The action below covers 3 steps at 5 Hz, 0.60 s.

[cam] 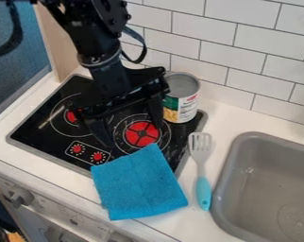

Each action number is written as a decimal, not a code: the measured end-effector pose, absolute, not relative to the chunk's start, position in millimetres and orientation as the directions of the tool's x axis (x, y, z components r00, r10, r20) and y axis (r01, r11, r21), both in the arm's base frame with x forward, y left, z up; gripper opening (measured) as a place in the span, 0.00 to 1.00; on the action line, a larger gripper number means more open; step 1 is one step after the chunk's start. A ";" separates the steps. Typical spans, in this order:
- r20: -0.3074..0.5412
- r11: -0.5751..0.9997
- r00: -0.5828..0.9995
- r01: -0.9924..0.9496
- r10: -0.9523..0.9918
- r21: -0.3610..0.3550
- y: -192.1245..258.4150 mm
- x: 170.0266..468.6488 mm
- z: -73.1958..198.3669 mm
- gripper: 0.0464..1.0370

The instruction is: Move the blue object above the right burner

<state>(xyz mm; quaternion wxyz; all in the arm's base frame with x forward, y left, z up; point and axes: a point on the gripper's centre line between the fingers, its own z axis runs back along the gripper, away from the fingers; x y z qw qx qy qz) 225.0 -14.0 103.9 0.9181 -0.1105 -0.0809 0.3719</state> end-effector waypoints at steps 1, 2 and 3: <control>0.051 0.695 0.709 -0.671 0.703 -0.259 -14.4 224.1 100.2 0.96; 0.011 0.551 0.574 -0.781 0.819 -0.295 19.9 233.2 88.9 0.96; 0.023 0.468 0.484 -0.831 0.875 -0.301 41.2 253.8 84.5 0.96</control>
